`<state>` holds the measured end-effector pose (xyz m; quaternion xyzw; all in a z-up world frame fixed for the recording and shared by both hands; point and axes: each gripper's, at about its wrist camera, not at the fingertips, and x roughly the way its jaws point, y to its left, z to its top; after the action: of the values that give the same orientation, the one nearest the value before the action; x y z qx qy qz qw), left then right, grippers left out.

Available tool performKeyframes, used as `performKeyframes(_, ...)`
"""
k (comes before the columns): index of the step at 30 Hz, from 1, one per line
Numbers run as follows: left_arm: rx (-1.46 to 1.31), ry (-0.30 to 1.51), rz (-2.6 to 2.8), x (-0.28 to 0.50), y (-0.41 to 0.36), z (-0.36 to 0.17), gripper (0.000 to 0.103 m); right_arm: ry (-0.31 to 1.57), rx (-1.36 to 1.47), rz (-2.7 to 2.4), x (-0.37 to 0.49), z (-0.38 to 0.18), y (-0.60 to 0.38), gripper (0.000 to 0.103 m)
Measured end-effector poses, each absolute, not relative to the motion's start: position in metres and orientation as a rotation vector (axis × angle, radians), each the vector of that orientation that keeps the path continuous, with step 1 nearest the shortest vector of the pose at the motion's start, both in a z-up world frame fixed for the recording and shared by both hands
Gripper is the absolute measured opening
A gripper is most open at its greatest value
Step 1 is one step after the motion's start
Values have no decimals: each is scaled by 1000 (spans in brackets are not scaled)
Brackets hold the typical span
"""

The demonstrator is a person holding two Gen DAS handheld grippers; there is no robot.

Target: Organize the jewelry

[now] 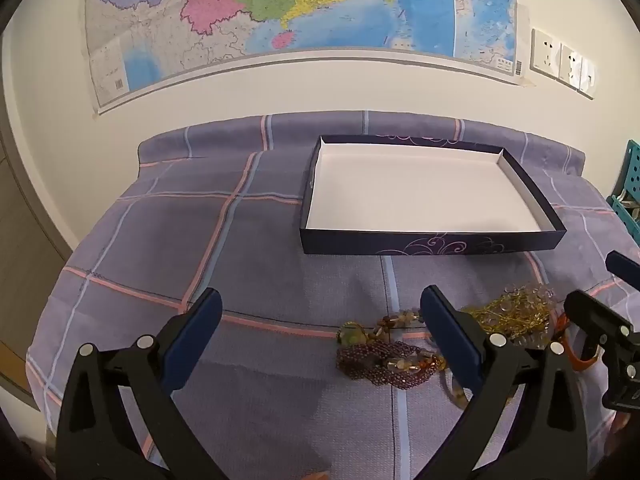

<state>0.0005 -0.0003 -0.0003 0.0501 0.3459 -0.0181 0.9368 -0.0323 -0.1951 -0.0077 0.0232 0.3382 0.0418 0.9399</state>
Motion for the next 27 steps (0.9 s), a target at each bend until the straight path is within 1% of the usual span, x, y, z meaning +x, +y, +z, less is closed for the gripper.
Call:
performKeyframes(13, 89, 703, -38, -2, -7, 4, 98, 704, 57, 111, -38, -9, -196, 97)
performKeyframes(27, 76, 715, -51, 2, 0, -4, 98, 708, 64, 105, -39, -10, -206, 97)
